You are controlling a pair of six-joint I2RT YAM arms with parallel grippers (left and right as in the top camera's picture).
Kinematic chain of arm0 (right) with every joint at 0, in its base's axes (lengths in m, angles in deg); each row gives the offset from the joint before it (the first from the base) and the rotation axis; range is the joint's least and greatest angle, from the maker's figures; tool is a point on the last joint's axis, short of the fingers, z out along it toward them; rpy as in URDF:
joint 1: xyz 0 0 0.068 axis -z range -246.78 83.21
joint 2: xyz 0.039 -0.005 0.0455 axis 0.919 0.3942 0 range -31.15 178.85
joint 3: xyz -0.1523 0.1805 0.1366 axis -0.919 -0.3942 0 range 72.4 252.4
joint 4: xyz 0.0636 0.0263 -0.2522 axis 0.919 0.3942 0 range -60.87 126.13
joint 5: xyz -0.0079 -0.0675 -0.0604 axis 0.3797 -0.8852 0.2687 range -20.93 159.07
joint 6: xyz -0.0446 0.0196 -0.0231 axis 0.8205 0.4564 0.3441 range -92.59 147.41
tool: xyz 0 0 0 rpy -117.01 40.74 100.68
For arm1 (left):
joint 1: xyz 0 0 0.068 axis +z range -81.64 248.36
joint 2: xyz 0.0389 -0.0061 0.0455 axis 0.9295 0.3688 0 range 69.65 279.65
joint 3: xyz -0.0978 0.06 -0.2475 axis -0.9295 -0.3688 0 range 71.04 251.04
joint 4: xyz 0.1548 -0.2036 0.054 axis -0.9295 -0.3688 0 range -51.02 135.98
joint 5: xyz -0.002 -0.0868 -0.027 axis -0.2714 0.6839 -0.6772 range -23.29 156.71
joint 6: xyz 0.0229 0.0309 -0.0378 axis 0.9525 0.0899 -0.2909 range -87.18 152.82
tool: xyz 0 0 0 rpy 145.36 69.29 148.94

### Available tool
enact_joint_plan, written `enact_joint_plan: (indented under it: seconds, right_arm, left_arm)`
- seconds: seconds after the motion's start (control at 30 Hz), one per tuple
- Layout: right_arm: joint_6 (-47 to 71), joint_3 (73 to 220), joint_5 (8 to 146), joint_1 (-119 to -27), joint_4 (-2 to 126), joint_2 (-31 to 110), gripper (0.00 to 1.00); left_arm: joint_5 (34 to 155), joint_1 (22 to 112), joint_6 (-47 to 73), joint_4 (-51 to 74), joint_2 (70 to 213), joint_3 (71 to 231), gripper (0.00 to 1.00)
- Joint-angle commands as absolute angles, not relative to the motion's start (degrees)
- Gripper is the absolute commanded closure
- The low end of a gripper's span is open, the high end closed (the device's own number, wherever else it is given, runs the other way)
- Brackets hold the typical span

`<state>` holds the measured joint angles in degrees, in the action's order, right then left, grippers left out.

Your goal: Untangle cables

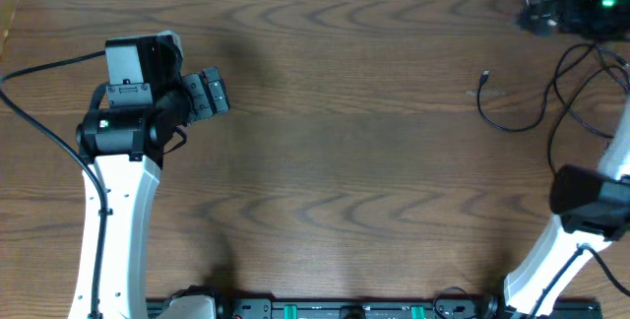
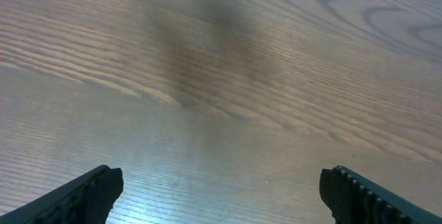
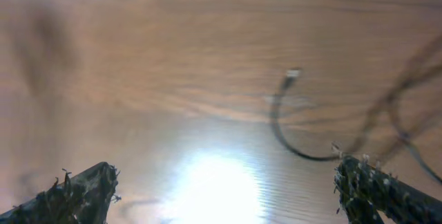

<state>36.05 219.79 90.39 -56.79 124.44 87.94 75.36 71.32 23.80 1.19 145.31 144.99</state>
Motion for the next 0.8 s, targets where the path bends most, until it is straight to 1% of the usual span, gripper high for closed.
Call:
enact_joint_plan:
  seconds: [0.0,0.07,0.1,0.2,0.27,0.5,0.77]
  right_arm:
    - [37.3,220.6,87.5,-63.3,125.2,87.2,0.01]
    - [36.9,220.6,84.0,-66.9,125.4,87.2,0.01]
    - [34.5,220.6,79.3,-69.7,125.4,87.2,0.01]
    - [30.8,220.6,73.7,-72.9,125.4,87.0,0.01]
    - [29.4,220.6,73.3,-74.1,125.7,86.8,0.01]
    - [28.1,220.6,73.2,-74.4,126.4,83.8,0.01]
    - [28.1,220.6,70.4,-73.5,126.4,75.3,0.01]
  left_arm:
    - [75.2,71.5,23.9,1.1,145.6,145.3,0.03]
    - [75.2,71.5,23.9,1.1,145.6,145.3,0.03]
    - [75.2,71.5,23.9,1.1,145.6,145.3,0.03]
    - [75.2,71.5,23.9,1.1,145.6,145.3,0.03]
    - [75.2,71.5,23.9,1.1,145.6,145.3,0.02]
    - [75.2,71.5,23.9,1.1,145.6,145.3,0.02]
    - [75.2,71.5,23.9,1.1,145.6,145.3,0.02]
